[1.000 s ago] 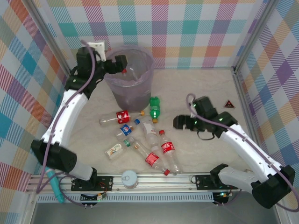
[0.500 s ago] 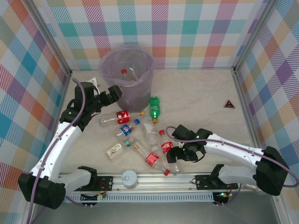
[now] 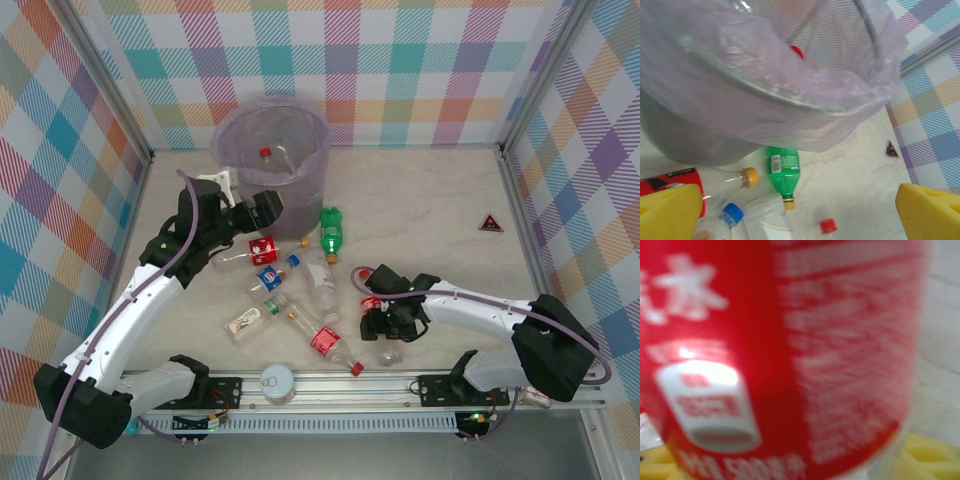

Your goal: Put the plastic bottles in the bin

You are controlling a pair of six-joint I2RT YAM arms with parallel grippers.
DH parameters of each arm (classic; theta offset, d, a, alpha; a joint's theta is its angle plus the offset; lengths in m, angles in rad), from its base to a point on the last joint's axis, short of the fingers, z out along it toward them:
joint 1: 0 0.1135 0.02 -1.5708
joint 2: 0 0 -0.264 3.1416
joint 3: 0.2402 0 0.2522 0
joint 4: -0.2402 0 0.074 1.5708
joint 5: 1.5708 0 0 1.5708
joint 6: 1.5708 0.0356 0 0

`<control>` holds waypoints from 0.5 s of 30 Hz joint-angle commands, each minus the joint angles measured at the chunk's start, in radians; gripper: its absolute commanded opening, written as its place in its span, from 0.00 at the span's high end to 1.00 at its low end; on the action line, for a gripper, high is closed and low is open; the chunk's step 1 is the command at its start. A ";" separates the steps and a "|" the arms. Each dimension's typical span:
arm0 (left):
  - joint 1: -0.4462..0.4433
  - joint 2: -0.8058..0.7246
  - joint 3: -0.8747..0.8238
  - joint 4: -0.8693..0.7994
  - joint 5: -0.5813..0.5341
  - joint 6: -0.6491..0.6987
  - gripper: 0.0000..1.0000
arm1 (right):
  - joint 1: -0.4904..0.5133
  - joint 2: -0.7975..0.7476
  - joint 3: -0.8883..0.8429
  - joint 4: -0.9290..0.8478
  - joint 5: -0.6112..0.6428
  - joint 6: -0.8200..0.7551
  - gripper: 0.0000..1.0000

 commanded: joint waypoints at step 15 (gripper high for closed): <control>-0.204 0.255 0.375 0.262 -0.185 0.095 0.01 | -0.488 -0.363 0.282 -0.034 -0.025 -0.222 0.56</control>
